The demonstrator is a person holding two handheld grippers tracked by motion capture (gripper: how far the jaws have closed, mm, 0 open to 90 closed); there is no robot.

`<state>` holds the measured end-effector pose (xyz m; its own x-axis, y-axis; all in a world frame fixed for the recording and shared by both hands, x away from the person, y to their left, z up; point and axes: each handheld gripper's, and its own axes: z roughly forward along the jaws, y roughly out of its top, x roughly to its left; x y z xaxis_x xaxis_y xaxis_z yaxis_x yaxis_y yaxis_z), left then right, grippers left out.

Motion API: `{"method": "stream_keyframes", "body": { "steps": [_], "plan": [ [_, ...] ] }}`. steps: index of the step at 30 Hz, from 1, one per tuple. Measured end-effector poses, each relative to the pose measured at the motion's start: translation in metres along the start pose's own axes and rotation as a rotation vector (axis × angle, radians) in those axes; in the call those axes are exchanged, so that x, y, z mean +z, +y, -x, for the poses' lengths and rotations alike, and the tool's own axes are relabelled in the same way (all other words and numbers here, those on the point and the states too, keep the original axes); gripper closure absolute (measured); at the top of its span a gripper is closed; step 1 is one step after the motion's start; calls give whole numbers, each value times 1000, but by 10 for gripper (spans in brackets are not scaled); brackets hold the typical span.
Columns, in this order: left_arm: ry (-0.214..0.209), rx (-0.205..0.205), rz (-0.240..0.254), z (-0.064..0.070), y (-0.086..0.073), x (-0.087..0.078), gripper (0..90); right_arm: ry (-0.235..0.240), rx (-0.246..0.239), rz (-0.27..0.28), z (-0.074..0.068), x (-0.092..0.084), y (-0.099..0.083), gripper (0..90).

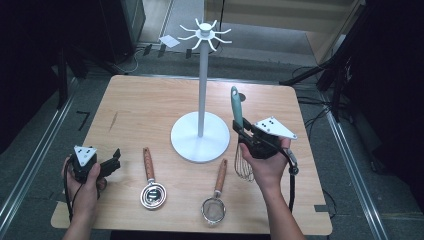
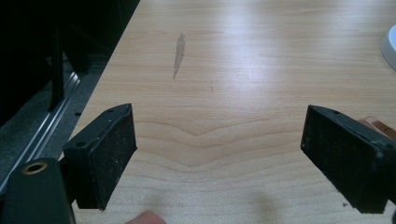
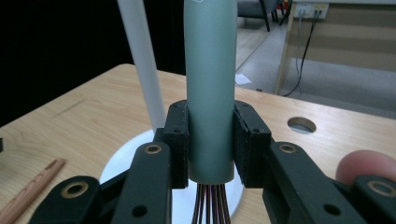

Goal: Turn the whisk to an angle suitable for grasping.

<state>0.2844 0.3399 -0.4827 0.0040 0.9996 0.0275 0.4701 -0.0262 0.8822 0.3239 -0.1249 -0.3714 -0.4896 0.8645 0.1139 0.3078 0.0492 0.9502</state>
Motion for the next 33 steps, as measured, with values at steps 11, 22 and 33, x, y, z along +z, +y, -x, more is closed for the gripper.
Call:
{"method": "stream_keyframes", "body": {
  "steps": [11,22,33],
  "plan": [
    [1,-4,-3,0,0,0,111,82,-16,95,-13,-6,12,712],
    [-2,-8,1,0,0,0,111,136,-22,178,-22,-6,24,712],
    [-4,-8,0,0,0,0,111,150,-40,212,-28,-5,39,712]
  ]
}}
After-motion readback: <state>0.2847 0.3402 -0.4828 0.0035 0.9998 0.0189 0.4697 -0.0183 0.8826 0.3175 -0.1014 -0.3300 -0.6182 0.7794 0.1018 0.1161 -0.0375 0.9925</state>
